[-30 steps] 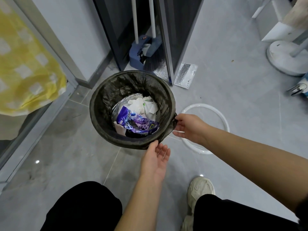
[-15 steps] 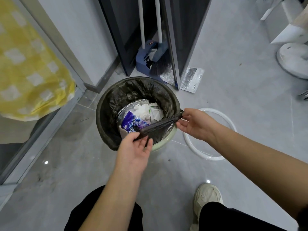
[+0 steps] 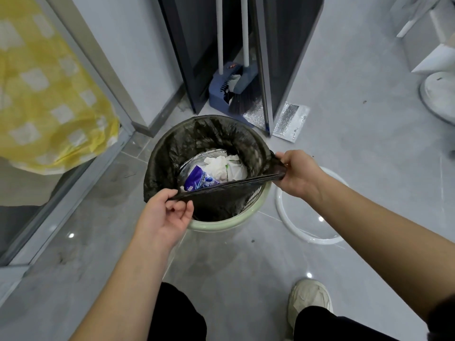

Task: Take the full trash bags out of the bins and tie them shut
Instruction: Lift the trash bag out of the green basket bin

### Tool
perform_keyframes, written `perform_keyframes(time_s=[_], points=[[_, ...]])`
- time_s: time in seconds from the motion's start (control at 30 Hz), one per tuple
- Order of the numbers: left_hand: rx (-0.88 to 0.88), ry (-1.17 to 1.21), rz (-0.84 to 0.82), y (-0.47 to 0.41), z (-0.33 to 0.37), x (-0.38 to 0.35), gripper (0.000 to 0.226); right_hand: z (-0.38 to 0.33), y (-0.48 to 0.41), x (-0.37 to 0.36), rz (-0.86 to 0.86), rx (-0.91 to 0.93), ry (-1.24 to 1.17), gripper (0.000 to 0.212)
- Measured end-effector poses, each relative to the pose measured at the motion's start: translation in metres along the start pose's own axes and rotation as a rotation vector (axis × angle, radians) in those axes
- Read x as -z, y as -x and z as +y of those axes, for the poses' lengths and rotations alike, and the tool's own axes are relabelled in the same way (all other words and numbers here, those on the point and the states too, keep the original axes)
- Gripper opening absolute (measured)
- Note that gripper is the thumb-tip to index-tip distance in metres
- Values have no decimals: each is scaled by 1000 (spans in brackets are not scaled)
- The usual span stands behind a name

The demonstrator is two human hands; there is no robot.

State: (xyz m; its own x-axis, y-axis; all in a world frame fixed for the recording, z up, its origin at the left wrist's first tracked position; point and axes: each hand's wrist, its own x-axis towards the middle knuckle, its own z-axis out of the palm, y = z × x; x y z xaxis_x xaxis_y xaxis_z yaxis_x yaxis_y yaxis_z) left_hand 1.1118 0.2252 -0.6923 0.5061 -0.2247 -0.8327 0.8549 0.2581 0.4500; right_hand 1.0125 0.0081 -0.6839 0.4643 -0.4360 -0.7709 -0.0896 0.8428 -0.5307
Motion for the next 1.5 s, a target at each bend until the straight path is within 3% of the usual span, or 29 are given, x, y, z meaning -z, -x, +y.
perform_keyframes(time_s=[0.1, 0.23, 0.37, 0.5, 0.6, 0.67, 0.77, 0.9, 1.03, 1.13, 1.33, 1.43, 1.5], points=[[-95, -102, 48, -7, 5, 6, 25, -4, 1, 2, 51, -3, 110, 11], [-252, -74, 100, -15, 11, 16, 22, -3, -11, 13, 139, -4, 273, 12], [-225, 92, 38, -17, 19, 22, 22, -6, -17, 29, 194, -43, 372, 19], [-121, 71, -53, -17, 19, 23, 35, -8, -18, 41, 208, -28, 318, 16], [-54, 117, -89, -11, 15, 18, 52, -8, -24, 44, 173, 36, 145, 19], [-14, 93, -95, -4, 15, 14, 43, -8, -25, 45, 171, 55, 53, 24], [7, -82, -112, 3, 13, 10, 20, -9, -22, 48, 108, 80, -21, 52], [-24, -271, -7, 0, 13, 12, 20, -12, -16, 46, 124, 28, 84, 17], [-127, -319, 109, -11, 19, 14, 19, -17, -21, 49, 145, -12, 331, 12], [-253, -300, 170, -23, 27, 15, 19, -22, -25, 51, 179, 14, 339, 6], [-340, -316, 239, -44, 33, 11, 28, -27, -32, 49, 186, 107, 148, 14], [-327, -340, 240, -43, 33, 6, 33, -26, -36, 49, 179, 145, 179, 26], [-287, -371, 236, -40, 35, 0, 26, -27, -38, 49, 191, 157, 205, 24]])
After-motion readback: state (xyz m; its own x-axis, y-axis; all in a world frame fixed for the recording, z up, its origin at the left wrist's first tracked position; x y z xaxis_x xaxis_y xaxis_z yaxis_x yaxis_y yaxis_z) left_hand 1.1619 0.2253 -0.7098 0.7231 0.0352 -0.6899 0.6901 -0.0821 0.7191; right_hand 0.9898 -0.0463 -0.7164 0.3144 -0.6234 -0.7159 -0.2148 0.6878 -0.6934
